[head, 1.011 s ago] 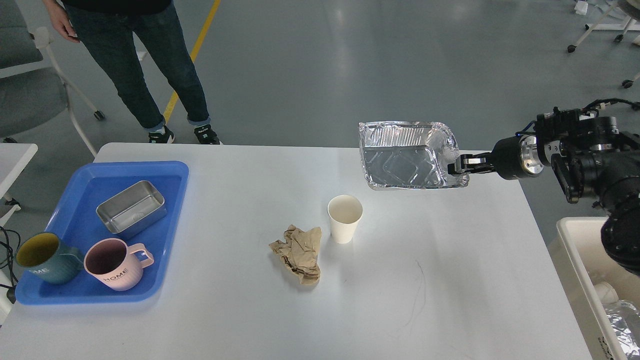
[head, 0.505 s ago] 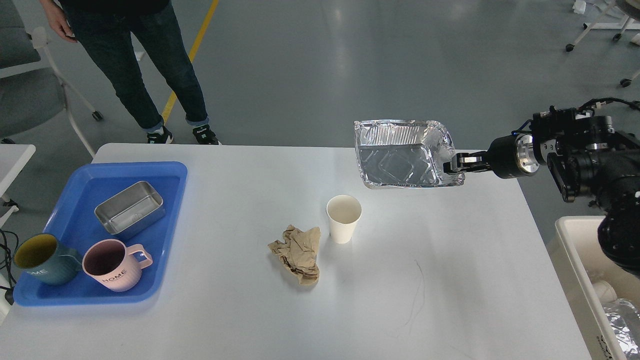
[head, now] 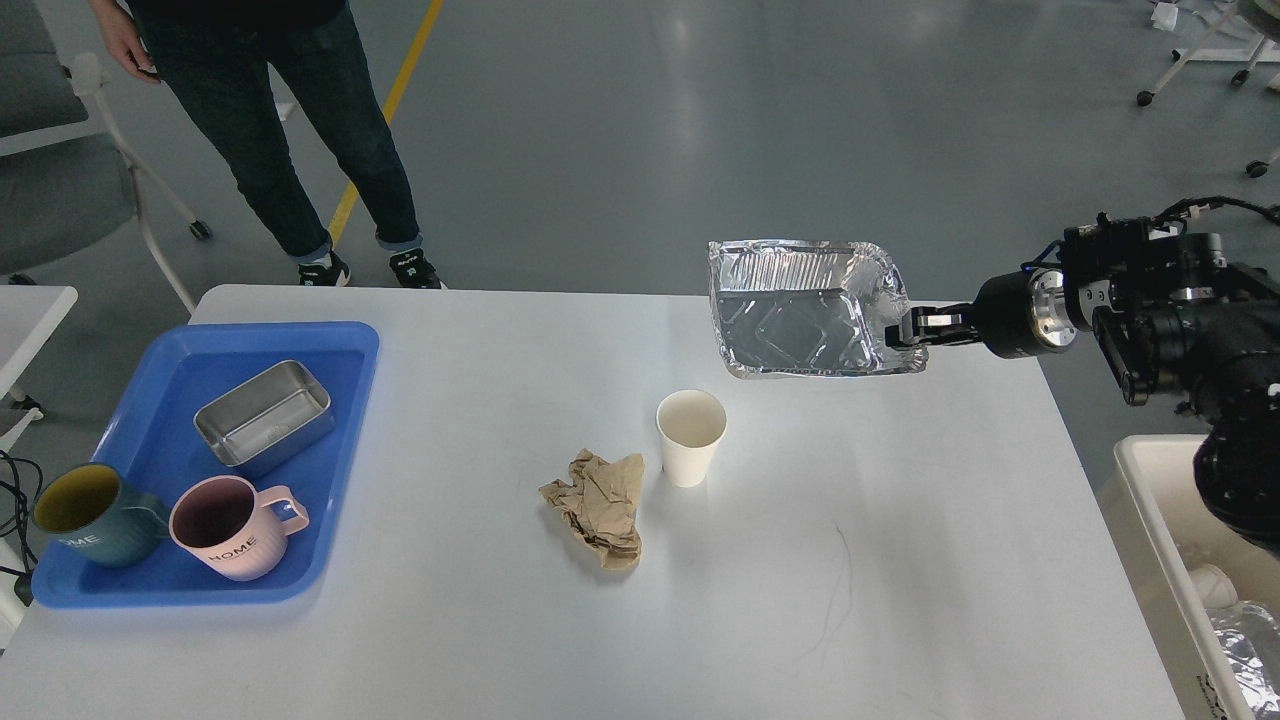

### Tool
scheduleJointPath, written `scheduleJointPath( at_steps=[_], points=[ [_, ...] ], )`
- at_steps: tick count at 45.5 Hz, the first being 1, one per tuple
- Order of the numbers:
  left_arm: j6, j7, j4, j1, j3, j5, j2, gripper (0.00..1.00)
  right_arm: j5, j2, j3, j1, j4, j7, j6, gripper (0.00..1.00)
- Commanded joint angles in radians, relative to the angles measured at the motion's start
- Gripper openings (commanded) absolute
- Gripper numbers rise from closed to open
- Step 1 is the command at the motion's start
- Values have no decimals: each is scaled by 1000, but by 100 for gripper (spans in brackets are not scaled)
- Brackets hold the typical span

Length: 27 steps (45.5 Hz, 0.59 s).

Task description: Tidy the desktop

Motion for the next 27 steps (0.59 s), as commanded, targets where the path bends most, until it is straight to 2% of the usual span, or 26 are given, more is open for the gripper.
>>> scheduleJointPath(
  at_steps=[1,6,13,23,27],
  points=[
    [0,-74,1,4,8,2,-7,97,0,-2,0,0,-1,0,1,0],
    [0,-124,-1,15,15,1,-7,97,2,-4,0,0,-1,0,0,0],
    [0,-126,-10,58,74,40,5,97,2,-2,0,1,-1,-2,0,0],
    [0,-124,-30,71,184,263,39,97,2,2,0,3,-1,-2,0,0],
    [0,-121,-78,73,235,297,80,97,2,2,0,4,-1,-2,0,0]
  ],
)
